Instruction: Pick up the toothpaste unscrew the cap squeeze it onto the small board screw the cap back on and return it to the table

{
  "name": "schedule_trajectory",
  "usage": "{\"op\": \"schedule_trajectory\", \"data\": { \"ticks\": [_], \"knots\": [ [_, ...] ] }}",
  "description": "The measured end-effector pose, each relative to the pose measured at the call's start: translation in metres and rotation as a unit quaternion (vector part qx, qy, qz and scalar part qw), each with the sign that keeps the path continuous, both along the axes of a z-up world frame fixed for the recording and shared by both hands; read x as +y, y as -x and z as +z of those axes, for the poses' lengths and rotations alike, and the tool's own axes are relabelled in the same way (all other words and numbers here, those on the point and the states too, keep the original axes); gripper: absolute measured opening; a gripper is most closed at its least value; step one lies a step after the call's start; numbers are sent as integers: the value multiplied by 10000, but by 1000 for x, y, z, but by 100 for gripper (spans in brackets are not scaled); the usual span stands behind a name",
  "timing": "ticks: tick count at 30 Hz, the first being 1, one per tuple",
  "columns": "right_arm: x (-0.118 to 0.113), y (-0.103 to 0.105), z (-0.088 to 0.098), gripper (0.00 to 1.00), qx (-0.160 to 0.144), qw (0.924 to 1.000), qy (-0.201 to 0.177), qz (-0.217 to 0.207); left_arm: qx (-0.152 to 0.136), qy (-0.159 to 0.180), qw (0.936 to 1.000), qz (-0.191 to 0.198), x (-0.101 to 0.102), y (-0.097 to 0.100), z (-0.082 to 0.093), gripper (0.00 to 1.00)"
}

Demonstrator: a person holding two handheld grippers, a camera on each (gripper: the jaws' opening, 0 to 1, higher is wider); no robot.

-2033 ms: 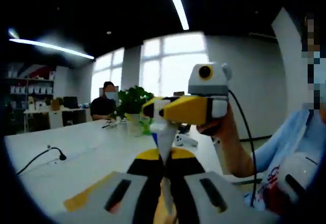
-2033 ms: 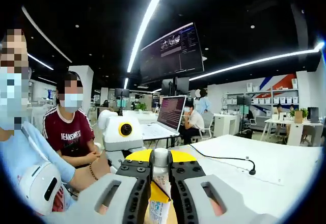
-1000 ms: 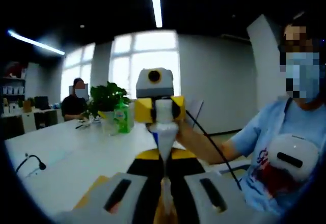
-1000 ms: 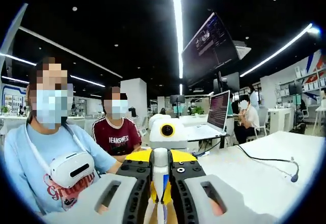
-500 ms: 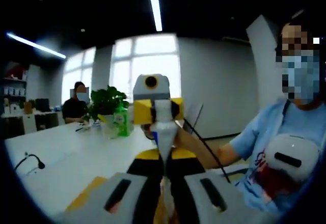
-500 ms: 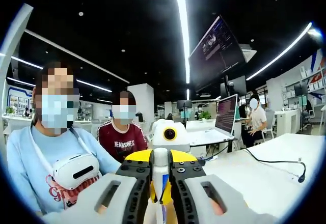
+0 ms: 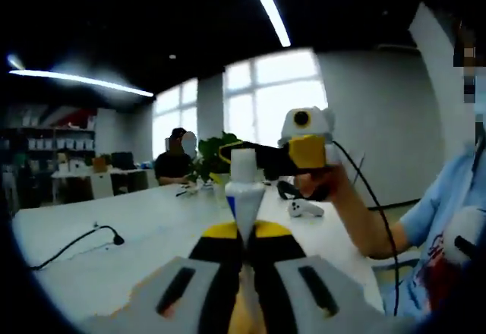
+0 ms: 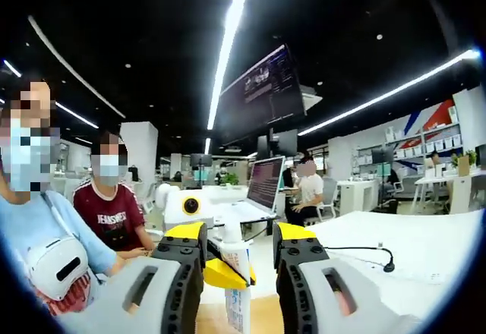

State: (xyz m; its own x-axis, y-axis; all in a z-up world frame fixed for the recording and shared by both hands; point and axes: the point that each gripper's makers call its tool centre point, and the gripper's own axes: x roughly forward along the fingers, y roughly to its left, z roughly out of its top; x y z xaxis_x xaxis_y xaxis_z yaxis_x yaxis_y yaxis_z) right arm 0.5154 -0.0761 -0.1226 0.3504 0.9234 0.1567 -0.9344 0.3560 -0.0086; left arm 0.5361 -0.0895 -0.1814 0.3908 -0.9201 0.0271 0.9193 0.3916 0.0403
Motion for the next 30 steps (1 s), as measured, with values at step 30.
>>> {"op": "schedule_trajectory", "data": {
  "ticks": [30],
  "knots": [
    [19,-40,-30,10,-319,9812,580,-1815,0,-62,9838,1791,2,-31,-20,2]
  ]
}}
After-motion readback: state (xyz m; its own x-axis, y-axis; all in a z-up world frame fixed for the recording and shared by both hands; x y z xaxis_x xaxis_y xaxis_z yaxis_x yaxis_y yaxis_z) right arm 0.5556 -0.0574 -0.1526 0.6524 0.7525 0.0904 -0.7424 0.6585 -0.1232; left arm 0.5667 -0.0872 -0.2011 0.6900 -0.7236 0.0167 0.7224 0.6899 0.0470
